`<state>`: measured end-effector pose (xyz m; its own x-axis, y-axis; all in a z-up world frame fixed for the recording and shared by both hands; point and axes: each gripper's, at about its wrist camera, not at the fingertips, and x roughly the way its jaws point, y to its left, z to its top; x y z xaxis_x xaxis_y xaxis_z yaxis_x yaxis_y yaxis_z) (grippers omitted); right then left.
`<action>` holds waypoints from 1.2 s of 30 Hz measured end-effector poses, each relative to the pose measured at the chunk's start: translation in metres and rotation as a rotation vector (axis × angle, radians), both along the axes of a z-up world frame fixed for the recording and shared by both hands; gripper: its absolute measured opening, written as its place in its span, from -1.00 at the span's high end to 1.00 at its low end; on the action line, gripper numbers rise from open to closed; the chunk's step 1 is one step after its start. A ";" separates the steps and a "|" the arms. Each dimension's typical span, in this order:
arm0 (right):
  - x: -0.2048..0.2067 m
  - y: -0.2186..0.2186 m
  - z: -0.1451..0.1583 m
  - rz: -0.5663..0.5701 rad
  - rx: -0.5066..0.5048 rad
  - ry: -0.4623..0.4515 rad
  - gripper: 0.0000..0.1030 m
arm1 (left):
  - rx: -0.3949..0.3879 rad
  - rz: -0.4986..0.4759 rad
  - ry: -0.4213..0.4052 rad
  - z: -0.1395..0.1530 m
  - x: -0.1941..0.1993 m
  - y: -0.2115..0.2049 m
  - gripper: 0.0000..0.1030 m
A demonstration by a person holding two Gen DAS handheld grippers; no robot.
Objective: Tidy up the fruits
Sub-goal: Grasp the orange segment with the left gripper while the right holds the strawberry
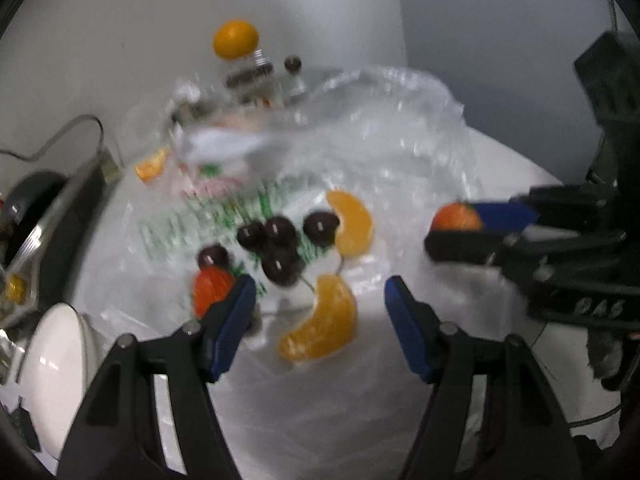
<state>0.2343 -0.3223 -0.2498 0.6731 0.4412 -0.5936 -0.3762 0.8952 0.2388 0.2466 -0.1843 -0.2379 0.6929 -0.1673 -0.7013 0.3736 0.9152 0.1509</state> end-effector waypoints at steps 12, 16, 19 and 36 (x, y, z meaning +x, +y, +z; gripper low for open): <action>0.000 0.005 0.003 0.002 -0.022 -0.002 0.30 | -0.101 0.018 0.153 -0.025 0.011 0.020 -0.20; -0.001 0.008 0.004 0.002 -0.031 -0.005 0.30 | -0.127 0.018 0.157 -0.025 0.013 0.026 0.04; -0.001 0.010 0.006 0.001 -0.040 -0.007 0.30 | -0.138 0.002 0.157 -0.024 0.014 0.025 0.18; -0.005 0.022 0.030 -0.012 -0.082 -0.055 0.30 | -0.263 -0.085 0.110 0.010 -0.002 0.027 0.74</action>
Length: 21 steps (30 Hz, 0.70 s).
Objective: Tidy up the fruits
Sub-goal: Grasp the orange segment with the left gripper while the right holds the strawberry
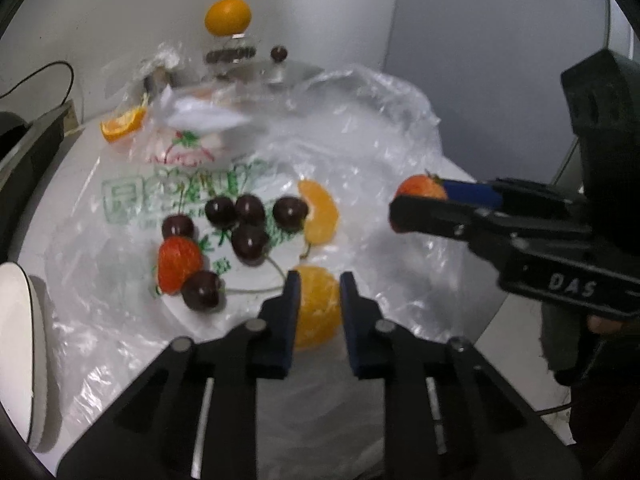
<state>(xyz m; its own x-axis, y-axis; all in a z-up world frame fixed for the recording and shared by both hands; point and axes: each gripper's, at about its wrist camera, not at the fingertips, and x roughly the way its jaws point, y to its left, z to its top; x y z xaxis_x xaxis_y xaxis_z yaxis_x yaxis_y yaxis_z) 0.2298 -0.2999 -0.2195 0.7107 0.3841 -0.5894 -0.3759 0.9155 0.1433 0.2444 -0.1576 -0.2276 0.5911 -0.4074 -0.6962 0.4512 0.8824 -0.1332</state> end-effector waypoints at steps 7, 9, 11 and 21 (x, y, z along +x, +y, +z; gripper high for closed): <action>-0.001 0.000 0.007 -0.010 -0.015 -0.017 0.30 | 0.026 -0.026 0.023 -0.007 0.002 -0.007 0.69; -0.002 -0.001 0.006 -0.015 -0.015 -0.011 0.30 | 0.048 -0.021 0.043 -0.011 0.005 -0.010 0.46; -0.003 -0.003 0.004 -0.019 -0.014 -0.005 0.30 | 0.085 0.003 0.034 -0.015 0.006 -0.011 0.32; -0.001 -0.008 -0.001 -0.015 0.007 0.003 0.30 | 0.117 -0.018 0.055 -0.029 0.011 -0.015 -0.02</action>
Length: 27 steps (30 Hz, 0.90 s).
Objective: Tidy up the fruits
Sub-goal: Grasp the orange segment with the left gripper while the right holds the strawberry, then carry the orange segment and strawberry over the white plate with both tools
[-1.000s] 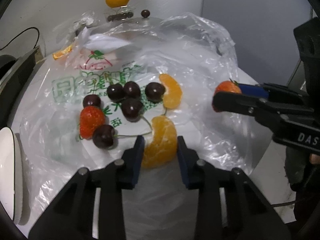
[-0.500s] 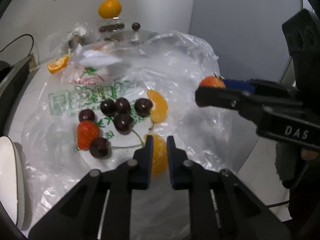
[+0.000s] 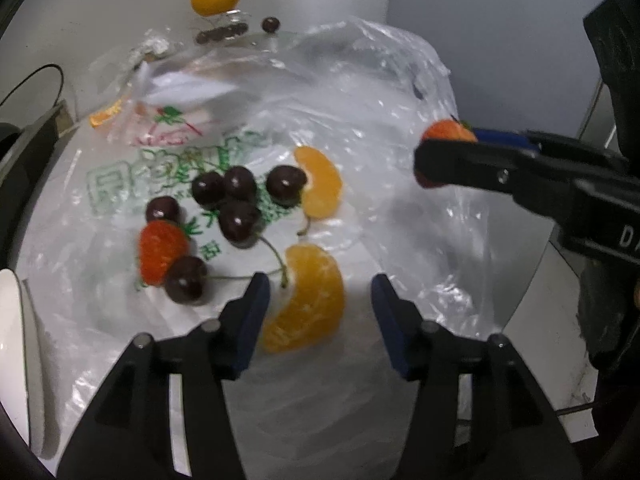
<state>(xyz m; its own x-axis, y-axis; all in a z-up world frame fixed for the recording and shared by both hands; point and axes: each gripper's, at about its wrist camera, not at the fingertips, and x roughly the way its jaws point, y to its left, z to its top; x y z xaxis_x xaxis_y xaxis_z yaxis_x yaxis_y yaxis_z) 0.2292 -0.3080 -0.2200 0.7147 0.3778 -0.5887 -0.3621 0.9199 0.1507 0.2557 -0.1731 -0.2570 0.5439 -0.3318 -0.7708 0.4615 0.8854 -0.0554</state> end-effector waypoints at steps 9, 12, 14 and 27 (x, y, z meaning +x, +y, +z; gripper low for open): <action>0.000 -0.003 0.001 -0.007 0.008 -0.004 0.30 | 0.003 -0.003 -0.002 0.001 0.003 0.002 0.49; -0.002 -0.001 0.003 -0.006 0.006 -0.013 0.30 | -0.012 -0.003 -0.010 0.008 -0.002 0.004 0.49; -0.003 0.001 0.005 -0.002 0.002 -0.019 0.30 | -0.029 -0.001 -0.023 0.015 -0.006 0.006 0.49; -0.006 0.031 0.022 0.038 -0.024 -0.049 0.30 | -0.089 0.036 -0.116 0.058 -0.026 0.040 0.49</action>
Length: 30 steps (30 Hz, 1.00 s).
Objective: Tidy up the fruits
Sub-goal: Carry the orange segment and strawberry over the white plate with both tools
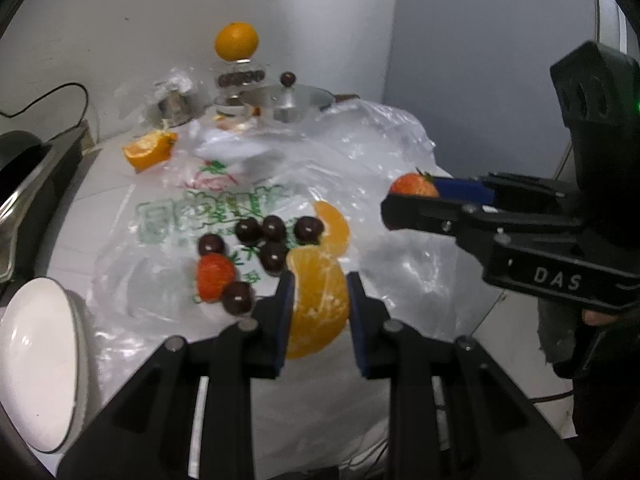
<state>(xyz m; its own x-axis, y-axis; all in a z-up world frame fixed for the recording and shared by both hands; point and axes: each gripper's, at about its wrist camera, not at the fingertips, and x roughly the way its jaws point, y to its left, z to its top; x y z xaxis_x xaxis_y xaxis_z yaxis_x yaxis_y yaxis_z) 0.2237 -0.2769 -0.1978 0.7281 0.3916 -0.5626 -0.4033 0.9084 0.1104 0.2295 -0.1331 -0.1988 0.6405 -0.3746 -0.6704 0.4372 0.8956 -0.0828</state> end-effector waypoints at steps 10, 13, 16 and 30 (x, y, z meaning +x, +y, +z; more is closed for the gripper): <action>0.004 0.049 0.014 0.059 -0.023 -0.023 0.30 | -0.033 0.091 -0.067 0.024 -0.008 0.057 0.49; 0.005 0.063 0.018 0.078 -0.033 -0.031 0.30 | -0.043 0.116 -0.081 0.030 -0.011 0.075 0.49; 0.007 0.077 0.020 0.096 -0.042 -0.035 0.30 | -0.049 0.140 -0.091 0.032 -0.013 0.093 0.49; 0.009 0.150 0.020 0.194 -0.086 -0.029 0.30 | -0.074 0.258 -0.088 0.023 -0.029 0.170 0.49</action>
<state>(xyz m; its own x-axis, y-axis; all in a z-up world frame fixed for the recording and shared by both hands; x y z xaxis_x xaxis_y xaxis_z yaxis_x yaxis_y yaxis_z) 0.2331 -0.1272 -0.1778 0.6604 0.4772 -0.5797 -0.5732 0.8192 0.0214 0.2006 0.0373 -0.1759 0.7757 -0.2376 -0.5846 0.2040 0.9711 -0.1240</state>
